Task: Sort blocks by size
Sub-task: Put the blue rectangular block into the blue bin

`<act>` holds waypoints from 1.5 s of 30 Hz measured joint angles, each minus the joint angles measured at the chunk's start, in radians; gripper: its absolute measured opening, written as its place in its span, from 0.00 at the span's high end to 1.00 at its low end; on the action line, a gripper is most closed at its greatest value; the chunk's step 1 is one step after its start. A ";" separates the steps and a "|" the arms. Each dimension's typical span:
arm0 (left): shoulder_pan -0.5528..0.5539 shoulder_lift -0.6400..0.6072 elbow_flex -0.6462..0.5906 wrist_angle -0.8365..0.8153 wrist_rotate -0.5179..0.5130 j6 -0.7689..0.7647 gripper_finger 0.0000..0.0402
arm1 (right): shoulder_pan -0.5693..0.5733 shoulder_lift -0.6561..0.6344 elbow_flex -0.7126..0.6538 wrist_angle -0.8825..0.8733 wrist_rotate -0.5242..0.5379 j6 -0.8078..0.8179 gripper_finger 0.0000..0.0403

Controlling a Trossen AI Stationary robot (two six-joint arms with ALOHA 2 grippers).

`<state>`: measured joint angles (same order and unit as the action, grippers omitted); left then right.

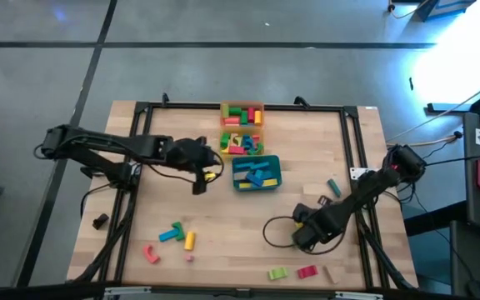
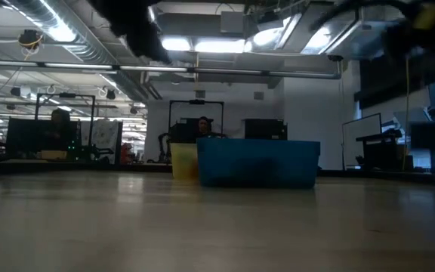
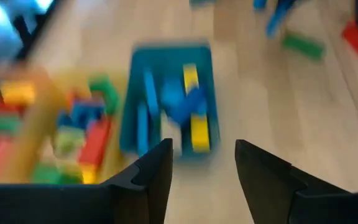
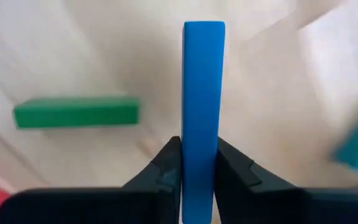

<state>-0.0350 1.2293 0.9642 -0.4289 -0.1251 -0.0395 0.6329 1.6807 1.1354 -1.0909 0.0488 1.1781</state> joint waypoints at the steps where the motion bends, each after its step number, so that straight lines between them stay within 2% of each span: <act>1: -0.013 -0.008 0.000 -0.054 0.002 -0.016 0.60 | -0.012 -0.001 0.023 -0.038 0.020 -0.014 0.84; 5: -0.063 -0.044 0.000 -0.231 0.044 -0.118 0.60 | -0.068 -0.001 0.089 -0.060 0.166 -0.118 0.78; 7: -0.094 -0.049 0.000 -0.312 0.070 -0.189 0.60 | -0.101 -0.001 0.108 -0.040 0.250 -0.203 0.78; 12: -0.182 -0.050 -0.003 -0.464 0.130 -0.348 0.60 | -0.202 -0.001 0.117 0.103 0.403 -0.442 0.89; 14: -0.215 -0.050 -0.008 -0.484 0.138 -0.393 0.60 | -0.248 -0.001 0.117 0.148 0.418 -0.539 0.95; 17: -0.260 -0.050 -0.009 -0.501 0.138 -0.440 0.60 | -0.306 -0.001 0.117 0.183 0.359 -0.634 0.99; 23: -0.311 -0.048 -0.009 -0.502 0.138 -0.486 0.60 | -0.360 -0.001 0.117 0.184 0.146 -0.628 0.90; 31: -0.322 -0.048 -0.009 -0.502 0.097 -0.477 0.60 | -0.359 -0.001 0.116 0.246 0.021 -0.595 0.81; 36: -0.322 -0.048 -0.009 -0.503 0.095 -0.468 0.60 | -0.359 -0.001 0.116 0.272 0.017 -0.452 0.68; 42: -0.322 -0.048 -0.009 -0.503 0.071 -0.372 0.60 | -0.358 0.002 0.116 0.281 0.017 -0.151 0.52; 45: -0.322 -0.048 -0.009 -0.503 0.059 -0.332 0.60 | -0.358 0.008 0.114 0.282 0.017 -0.116 0.47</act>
<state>-0.3569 1.1816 0.9550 -0.9319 -0.0657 -0.3714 0.2745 1.6882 1.2494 -0.8089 0.0662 1.0617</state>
